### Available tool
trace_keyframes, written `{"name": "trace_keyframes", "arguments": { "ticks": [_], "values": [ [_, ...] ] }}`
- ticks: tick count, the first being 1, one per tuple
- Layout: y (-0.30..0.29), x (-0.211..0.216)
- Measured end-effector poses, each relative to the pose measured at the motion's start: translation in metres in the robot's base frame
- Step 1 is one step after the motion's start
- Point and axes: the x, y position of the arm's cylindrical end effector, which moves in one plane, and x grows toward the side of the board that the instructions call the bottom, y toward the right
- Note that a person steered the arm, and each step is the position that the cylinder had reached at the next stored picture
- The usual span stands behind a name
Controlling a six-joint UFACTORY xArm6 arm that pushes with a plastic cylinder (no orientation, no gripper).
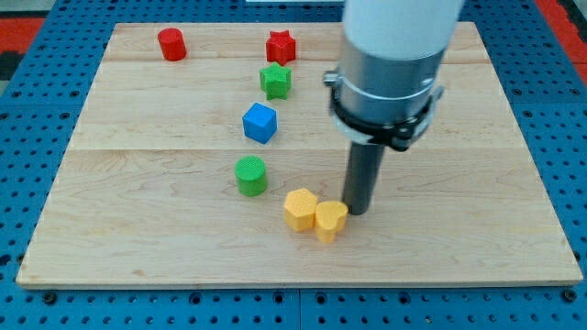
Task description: Place the yellow heart bottom left to the yellow hexagon
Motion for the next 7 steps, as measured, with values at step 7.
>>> {"name": "trace_keyframes", "arguments": {
  "ticks": [7],
  "values": [
    [-0.039,0.02]
  ]
}}
